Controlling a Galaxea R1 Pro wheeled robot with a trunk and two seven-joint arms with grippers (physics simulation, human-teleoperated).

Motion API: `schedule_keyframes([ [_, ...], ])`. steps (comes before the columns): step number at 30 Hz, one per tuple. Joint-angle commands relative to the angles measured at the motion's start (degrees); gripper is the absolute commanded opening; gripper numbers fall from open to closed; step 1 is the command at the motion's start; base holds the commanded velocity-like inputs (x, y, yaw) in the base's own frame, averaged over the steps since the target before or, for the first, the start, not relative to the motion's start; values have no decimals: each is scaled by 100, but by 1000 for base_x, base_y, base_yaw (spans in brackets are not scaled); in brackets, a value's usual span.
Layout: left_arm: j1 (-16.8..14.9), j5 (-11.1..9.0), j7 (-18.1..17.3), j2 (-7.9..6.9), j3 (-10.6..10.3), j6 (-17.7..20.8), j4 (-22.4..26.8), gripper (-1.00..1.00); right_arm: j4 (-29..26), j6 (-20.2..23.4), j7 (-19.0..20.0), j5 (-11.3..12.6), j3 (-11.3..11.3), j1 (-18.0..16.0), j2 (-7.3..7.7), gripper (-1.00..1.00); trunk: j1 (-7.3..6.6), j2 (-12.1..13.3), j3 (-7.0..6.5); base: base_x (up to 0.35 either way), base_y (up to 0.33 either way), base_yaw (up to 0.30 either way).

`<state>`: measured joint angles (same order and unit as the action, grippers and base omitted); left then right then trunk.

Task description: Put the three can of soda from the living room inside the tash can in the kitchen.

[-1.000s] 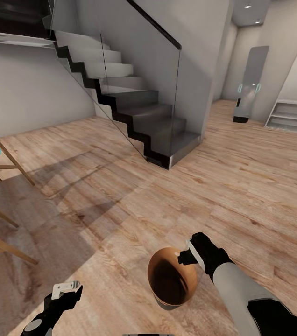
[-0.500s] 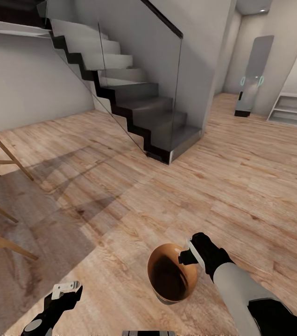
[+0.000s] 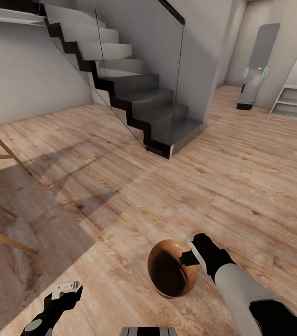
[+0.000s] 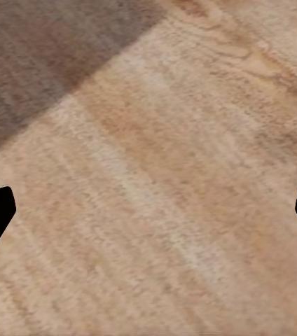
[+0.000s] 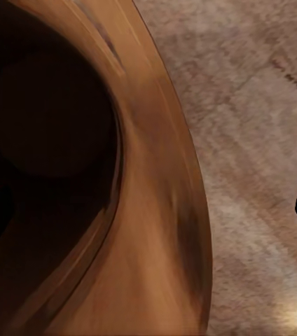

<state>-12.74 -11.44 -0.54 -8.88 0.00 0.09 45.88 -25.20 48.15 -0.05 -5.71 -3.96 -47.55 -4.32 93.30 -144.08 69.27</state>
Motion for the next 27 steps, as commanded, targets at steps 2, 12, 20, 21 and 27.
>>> schedule_keyframes([
  [2, 0, 0, 0, 0, 0, 0, 0, 100, -1, -1, -1, -2, 0, 3, 1, 100, 0, 0, 0, 0, 0, 0],
  [12, 0, 1, 1, 0, 0, 0, 0, 100, -3, -4, 0, -8, 7, 9, 2, 100, 0, 0, 0, 0, 0, 0],
  [20, 0, 4, 1, 0, 0, 0, 0, 100, -3, -7, 12, -9, 3, 9, 2, 100, 0, 0, 0, 0, 0, 0],
  [21, 0, 5, 1, 0, 0, 0, 0, 100, -3, -7, 13, -9, 2, 9, 2, 100, 0, 0, 0, 0, 0, 0],
  [27, 0, 7, 1, 0, 0, 2, 0, 100, -3, -7, 19, -9, 1, 16, 2, 100, 5, -3, 44, 0, 0, 0],
])
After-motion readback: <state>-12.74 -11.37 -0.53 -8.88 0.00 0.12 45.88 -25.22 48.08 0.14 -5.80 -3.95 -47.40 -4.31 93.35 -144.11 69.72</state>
